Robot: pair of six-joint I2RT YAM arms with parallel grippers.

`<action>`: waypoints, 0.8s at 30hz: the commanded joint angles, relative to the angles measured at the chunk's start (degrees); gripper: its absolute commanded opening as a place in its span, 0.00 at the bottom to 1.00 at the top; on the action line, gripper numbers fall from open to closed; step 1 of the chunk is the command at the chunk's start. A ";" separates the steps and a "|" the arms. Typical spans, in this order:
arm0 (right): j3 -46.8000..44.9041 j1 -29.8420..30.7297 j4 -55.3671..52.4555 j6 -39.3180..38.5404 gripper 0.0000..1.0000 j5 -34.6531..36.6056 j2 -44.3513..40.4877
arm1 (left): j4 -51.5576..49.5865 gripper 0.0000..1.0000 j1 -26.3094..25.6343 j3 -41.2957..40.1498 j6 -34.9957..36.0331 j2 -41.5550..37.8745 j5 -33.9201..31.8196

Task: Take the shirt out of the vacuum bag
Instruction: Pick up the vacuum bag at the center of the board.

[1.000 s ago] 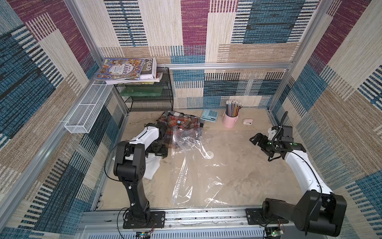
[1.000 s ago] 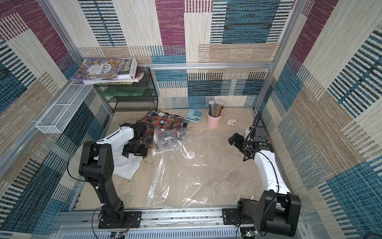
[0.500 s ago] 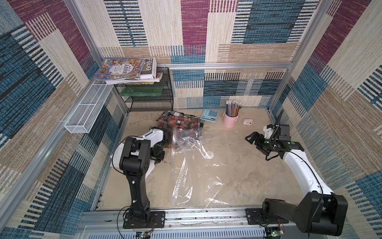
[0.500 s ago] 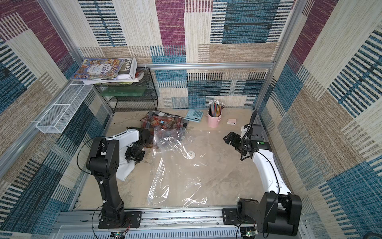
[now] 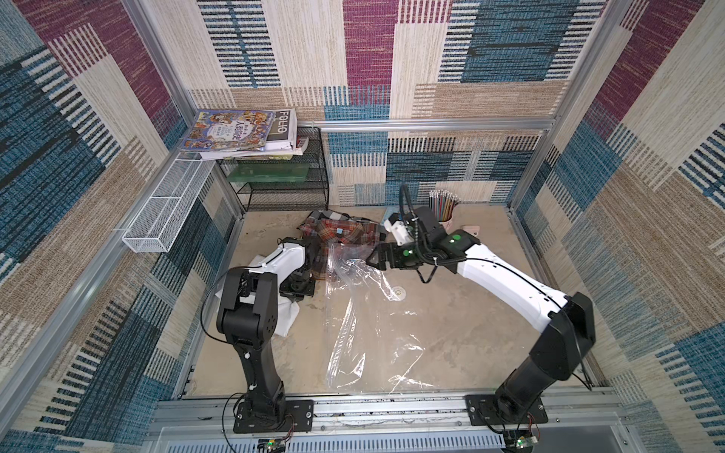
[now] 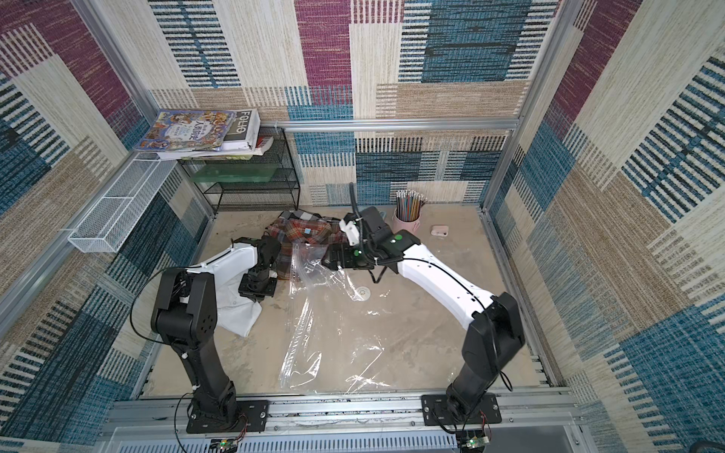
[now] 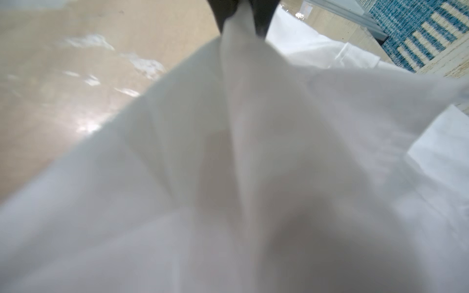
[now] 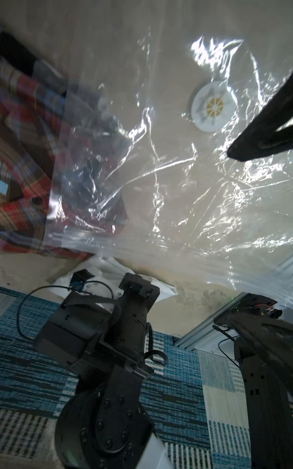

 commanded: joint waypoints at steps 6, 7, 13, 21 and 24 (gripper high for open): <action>21.24 8.42 -14.00 -6.07 0.96 8.52 16.57 | 0.74 0.00 1.83 -0.11 -1.67 -5.47 8.27; 23.57 9.24 -15.58 -6.75 0.96 9.87 18.41 | 0.90 0.00 2.36 -0.28 -1.68 -6.18 9.20; 28.65 11.82 -19.95 -8.76 0.97 18.96 25.08 | 1.03 0.00 4.39 -1.10 -1.74 -9.12 11.08; 35.37 12.76 -23.87 -10.38 0.94 28.29 30.96 | 1.02 0.00 4.77 -0.93 -1.70 -9.84 11.39; 37.31 12.97 -24.51 -11.48 0.86 29.13 32.98 | 1.03 0.00 4.94 -0.92 -1.76 -10.14 11.82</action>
